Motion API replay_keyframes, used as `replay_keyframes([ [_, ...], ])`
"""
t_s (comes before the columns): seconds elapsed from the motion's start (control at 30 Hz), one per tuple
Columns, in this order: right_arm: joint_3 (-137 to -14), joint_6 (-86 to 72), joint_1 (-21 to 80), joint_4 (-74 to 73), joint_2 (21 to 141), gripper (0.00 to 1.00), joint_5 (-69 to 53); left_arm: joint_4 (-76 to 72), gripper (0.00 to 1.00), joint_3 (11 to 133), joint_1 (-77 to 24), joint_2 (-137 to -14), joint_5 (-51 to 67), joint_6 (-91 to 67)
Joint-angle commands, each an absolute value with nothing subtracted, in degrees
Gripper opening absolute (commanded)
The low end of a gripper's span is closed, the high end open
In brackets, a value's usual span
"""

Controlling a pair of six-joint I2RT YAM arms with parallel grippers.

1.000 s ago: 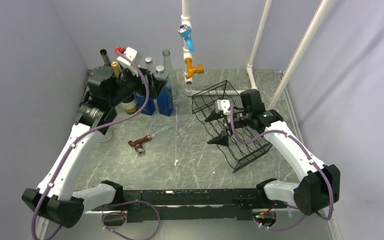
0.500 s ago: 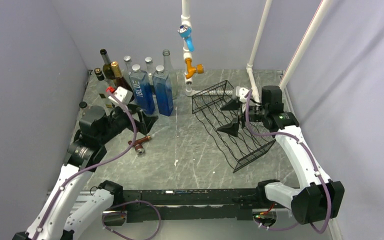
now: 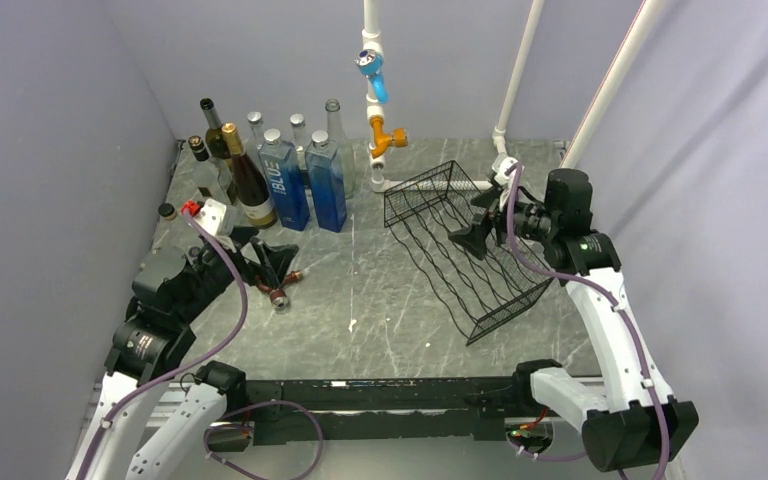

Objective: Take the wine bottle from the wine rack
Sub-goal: Reset both arms

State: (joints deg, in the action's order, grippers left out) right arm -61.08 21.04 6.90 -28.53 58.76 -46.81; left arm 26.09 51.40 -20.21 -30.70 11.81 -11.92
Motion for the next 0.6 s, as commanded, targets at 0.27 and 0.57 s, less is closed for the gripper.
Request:
replay_keyframes([
  [0.27, -63.31, 3.07, 4.87, -25.42, 53.77, 1.00, -40.63, 31.55, 1.00, 54.61, -20.00, -29.08, 4.98, -14.56],
  [0.57, -63.91, -1.50, 3.80, -25.72, 53.11, 1.00, -38.37, 33.02, 0.99, 54.21, -19.95, -26.83, 4.48, -14.56],
])
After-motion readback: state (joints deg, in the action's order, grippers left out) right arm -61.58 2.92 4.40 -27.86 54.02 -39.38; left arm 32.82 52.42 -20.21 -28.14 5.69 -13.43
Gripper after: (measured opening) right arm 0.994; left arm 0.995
